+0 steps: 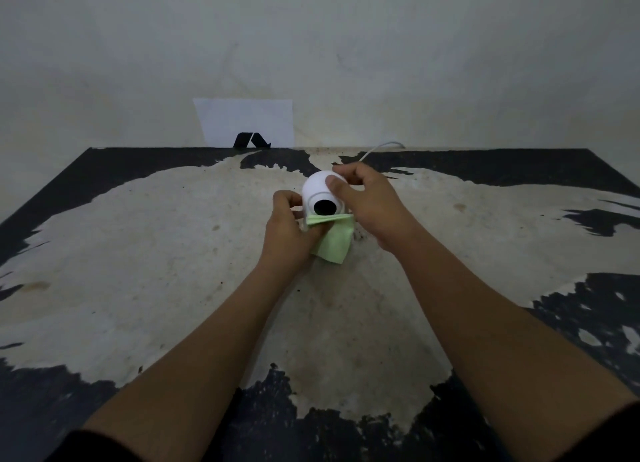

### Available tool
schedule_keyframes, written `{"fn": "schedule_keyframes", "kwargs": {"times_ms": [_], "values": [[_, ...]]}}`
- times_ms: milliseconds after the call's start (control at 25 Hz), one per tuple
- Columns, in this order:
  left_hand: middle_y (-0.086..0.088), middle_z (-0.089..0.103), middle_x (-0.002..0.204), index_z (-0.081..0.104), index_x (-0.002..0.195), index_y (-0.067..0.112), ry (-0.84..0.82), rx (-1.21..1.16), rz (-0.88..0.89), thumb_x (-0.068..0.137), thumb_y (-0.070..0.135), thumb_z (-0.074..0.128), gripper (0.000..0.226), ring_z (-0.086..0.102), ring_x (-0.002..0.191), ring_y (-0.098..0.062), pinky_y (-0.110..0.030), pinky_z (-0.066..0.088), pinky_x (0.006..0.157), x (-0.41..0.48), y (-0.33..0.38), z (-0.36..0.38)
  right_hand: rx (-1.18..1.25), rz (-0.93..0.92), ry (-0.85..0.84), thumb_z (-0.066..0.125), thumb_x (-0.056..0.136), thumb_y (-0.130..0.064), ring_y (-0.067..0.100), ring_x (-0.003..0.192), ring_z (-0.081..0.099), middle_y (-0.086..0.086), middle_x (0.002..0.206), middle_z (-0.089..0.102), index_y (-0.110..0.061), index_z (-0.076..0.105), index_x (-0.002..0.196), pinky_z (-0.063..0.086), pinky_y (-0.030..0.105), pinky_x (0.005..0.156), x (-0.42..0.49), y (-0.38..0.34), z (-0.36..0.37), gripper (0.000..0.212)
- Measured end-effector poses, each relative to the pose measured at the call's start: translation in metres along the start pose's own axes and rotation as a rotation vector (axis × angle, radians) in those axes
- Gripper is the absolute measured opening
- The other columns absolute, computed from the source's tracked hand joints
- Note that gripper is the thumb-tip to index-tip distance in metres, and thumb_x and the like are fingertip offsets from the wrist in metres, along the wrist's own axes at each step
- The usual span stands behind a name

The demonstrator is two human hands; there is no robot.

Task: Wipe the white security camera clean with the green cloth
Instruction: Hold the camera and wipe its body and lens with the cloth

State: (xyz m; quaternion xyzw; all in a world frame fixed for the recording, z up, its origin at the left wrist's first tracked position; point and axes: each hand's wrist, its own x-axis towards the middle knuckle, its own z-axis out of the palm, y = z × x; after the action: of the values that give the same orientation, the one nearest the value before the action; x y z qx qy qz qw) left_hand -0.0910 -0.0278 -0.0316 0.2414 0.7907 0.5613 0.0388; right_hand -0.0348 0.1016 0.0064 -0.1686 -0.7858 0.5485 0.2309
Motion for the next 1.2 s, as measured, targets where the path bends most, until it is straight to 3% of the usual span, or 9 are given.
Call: {"fn": "schedule_keyframes", "kwargs": {"times_ms": [120,360,440,600,800,920,1040,1200], "values": [[0.004,0.051,0.095,0.034,0.107,0.017,0.063,-0.048,-0.03,0.07,0.035,0.079,0.061,0.056,0.079,-0.007,-0.018,0.046,0.059,0.0,0.008,0.013,0.004,-0.019,0.002,0.062,0.087,-0.036,0.004,0.101,0.056,-0.018,0.1,0.06,-0.023,0.063,0.109,0.042,0.02,0.082,0.001,0.0,-0.001,0.025],[0.013,0.05,0.088,0.033,0.103,0.022,0.127,-0.104,-0.027,0.068,0.037,0.08,0.06,0.056,0.077,-0.002,-0.017,0.044,0.059,-0.003,0.007,0.022,0.042,-0.002,-0.051,0.064,0.086,-0.033,0.007,0.102,0.057,-0.011,0.103,0.061,-0.02,0.063,0.111,0.043,0.016,0.079,0.005,-0.002,-0.006,0.028],[0.014,0.051,0.09,0.036,0.105,0.021,0.081,-0.07,0.005,0.071,0.03,0.079,0.055,0.053,0.078,0.002,-0.013,0.042,0.06,-0.002,0.003,0.013,0.062,0.004,-0.063,0.065,0.085,-0.033,0.009,0.099,0.058,-0.012,0.099,0.061,-0.02,0.063,0.11,0.047,0.022,0.079,0.006,-0.001,-0.007,0.027],[0.013,0.055,0.088,0.046,0.099,0.021,-0.039,0.096,0.093,0.077,0.025,0.073,0.034,0.053,0.076,0.002,-0.006,0.039,0.059,0.01,-0.006,-0.015,0.103,0.07,-0.11,0.064,0.086,-0.034,0.017,0.099,0.061,-0.011,0.098,0.059,-0.023,0.063,0.108,0.057,0.046,0.085,0.008,-0.003,-0.01,0.025],[0.011,0.056,0.079,0.054,0.094,0.018,-0.116,0.191,0.145,0.084,0.023,0.065,0.016,0.052,0.07,-0.007,-0.019,0.041,0.061,0.019,-0.008,-0.033,0.088,0.061,-0.127,0.064,0.087,-0.034,0.017,0.104,0.06,-0.013,0.101,0.058,-0.022,0.061,0.112,0.056,0.048,0.089,0.005,-0.005,-0.01,0.028],[0.01,0.056,0.087,0.048,0.1,0.019,-0.149,0.172,0.132,0.079,0.028,0.07,0.031,0.055,0.079,-0.01,-0.024,0.045,0.067,0.017,-0.015,-0.026,0.109,0.057,-0.133,0.064,0.087,-0.032,0.017,0.103,0.06,-0.012,0.101,0.057,-0.02,0.061,0.112,0.056,0.048,0.089,0.005,-0.004,-0.009,0.028],[0.001,0.057,0.103,0.042,0.104,0.023,-0.126,0.204,0.096,0.069,0.041,0.076,0.052,0.055,0.098,-0.022,-0.038,0.049,0.081,0.016,-0.019,-0.013,0.131,0.037,-0.126,0.065,0.087,-0.031,0.017,0.104,0.06,-0.011,0.1,0.058,-0.02,0.061,0.111,0.056,0.047,0.089,0.005,-0.001,-0.008,0.027],[-0.001,0.054,0.105,0.031,0.1,0.032,-0.032,0.176,-0.045,0.05,0.061,0.076,0.073,0.055,0.1,-0.028,-0.05,0.052,0.079,0.012,-0.007,0.004,0.082,0.007,-0.105,0.064,0.087,-0.032,0.007,0.099,0.057,-0.014,0.099,0.058,-0.021,0.061,0.112,0.05,0.026,0.079,0.005,0.0,-0.008,0.027]]}}
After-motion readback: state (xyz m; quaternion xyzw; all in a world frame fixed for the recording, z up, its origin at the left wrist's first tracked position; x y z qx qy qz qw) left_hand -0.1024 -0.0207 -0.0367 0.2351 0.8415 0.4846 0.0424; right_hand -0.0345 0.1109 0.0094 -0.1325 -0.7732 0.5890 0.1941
